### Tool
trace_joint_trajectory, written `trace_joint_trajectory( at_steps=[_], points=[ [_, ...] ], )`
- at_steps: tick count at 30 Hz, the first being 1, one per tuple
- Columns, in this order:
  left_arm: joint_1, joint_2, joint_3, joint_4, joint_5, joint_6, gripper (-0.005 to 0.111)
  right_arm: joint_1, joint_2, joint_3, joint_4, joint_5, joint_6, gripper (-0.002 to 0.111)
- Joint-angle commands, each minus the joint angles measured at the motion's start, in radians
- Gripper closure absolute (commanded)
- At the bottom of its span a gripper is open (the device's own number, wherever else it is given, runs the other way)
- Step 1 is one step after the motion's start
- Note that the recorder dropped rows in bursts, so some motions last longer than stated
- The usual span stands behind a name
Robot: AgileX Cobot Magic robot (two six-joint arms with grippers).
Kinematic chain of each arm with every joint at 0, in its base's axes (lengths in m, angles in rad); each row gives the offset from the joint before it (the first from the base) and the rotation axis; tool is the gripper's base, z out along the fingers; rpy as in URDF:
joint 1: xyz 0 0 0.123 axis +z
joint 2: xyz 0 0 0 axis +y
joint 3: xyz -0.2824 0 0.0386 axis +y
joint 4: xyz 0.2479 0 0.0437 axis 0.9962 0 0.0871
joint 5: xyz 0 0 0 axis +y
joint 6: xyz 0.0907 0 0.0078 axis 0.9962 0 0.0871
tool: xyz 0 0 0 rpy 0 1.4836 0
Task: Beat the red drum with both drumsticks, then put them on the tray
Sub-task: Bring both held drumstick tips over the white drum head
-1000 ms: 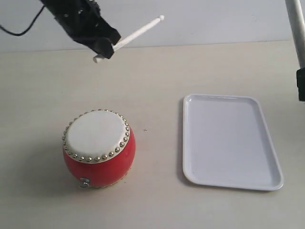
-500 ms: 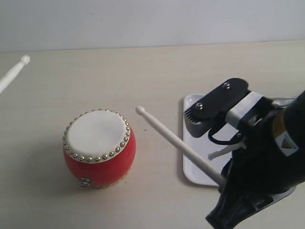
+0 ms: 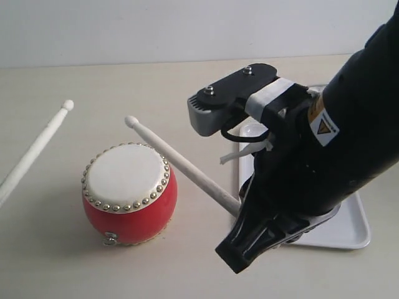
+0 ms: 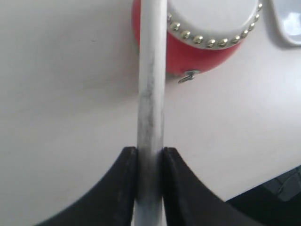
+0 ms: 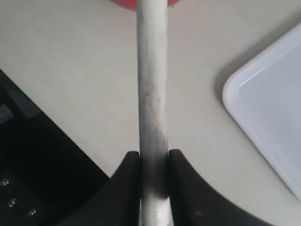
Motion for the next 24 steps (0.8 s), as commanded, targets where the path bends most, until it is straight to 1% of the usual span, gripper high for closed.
trace_joint_trajectory(
  at_steps=[1,3,5,9,12,15,17,18,19,21,24],
  points=[
    [0.000,0.002,0.023,-0.130,-0.042,0.021,0.107,-0.002,0.005,-0.007,0.009,0.005,0.000,0.108],
    [-0.002,0.002,0.050,-0.176,-0.053,0.033,0.107,-0.002,0.007,-0.007,0.007,0.005,-0.005,0.108],
    [-0.007,0.002,0.086,-0.207,-0.094,0.035,0.107,-0.002,0.007,-0.007,0.007,-0.004,-0.008,0.108],
    [-0.054,0.004,0.090,-0.209,-0.128,0.031,0.107,-0.002,0.009,-0.007,-0.001,-0.011,-0.009,0.108],
    [-0.109,0.035,0.090,-0.249,-0.189,0.029,0.107,-0.002,0.013,-0.007,-0.011,-0.009,-0.020,0.108],
    [-0.201,0.101,0.090,-0.246,-0.272,0.029,0.107,-0.002,0.013,-0.007,-0.011,-0.009,-0.024,0.108],
    [-0.259,0.162,0.088,-0.195,-0.307,0.002,0.107,-0.002,0.013,-0.007,-0.011,0.001,-0.023,0.108],
    [-0.289,0.206,0.081,-0.107,-0.307,-0.047,0.107,-0.002,0.013,-0.007,-0.011,0.012,-0.023,0.108],
    [-0.304,0.232,0.072,-0.036,-0.299,-0.107,0.107,-0.002,0.013,-0.007,-0.011,0.027,-0.023,0.108],
    [-0.327,0.275,0.041,0.124,-0.265,-0.205,0.107,-0.002,0.013,-0.007,-0.011,0.055,-0.023,0.108],
    [-0.325,0.271,-0.029,0.210,-0.236,-0.227,0.107,-0.002,0.013,-0.007,-0.011,0.057,-0.024,0.108]
  ],
)
